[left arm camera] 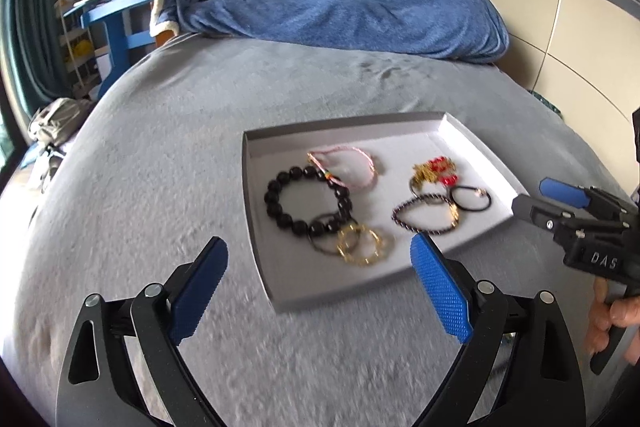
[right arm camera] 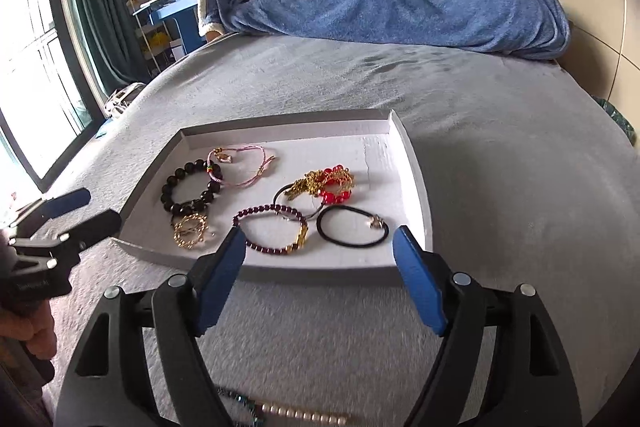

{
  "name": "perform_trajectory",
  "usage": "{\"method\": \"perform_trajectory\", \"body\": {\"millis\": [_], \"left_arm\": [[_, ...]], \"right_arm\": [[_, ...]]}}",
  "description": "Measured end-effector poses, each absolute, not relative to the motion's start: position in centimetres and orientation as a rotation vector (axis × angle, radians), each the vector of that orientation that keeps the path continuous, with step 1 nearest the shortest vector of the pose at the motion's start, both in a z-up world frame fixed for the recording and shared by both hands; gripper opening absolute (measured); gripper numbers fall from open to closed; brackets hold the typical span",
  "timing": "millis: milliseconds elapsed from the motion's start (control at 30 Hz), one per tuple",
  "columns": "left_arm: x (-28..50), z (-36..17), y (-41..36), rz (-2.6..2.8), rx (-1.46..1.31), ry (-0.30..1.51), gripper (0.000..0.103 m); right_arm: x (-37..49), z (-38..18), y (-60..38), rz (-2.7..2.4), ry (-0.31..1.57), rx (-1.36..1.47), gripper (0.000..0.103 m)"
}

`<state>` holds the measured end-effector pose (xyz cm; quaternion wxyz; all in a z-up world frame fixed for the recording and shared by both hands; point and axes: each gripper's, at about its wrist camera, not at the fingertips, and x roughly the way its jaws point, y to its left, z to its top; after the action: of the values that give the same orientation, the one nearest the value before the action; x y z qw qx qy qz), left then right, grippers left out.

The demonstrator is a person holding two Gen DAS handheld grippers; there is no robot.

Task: Organize jewelry
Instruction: 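Withdraw both open tools from the tray toward the blue bracelet and pearl pin, then grasp the blue bead bracelet with the left tool while the right tool grasps the pearl hair pin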

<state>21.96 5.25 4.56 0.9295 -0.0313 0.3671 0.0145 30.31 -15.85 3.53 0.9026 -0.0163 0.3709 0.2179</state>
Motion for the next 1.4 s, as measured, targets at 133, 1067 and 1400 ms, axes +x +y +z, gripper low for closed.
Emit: {"method": "perform_trajectory", "body": {"millis": [133, 1067, 1400], "left_arm": [[20.5, 4.2, 4.8, 0.034, -0.071, 0.760, 0.092], [16.0, 1.5, -1.0, -0.063, 0.053, 0.798, 0.092], [16.5, -0.6, -3.5, -0.186, 0.071, 0.856, 0.064]], "right_arm": [[29.3, 3.5, -16.5, 0.444, 0.768, -0.009, 0.078], [23.8, -0.1, -19.4, 0.374, 0.822, -0.006, 0.079], [24.0, -1.4, -19.7, 0.349, 0.879, -0.027, 0.079]]}}
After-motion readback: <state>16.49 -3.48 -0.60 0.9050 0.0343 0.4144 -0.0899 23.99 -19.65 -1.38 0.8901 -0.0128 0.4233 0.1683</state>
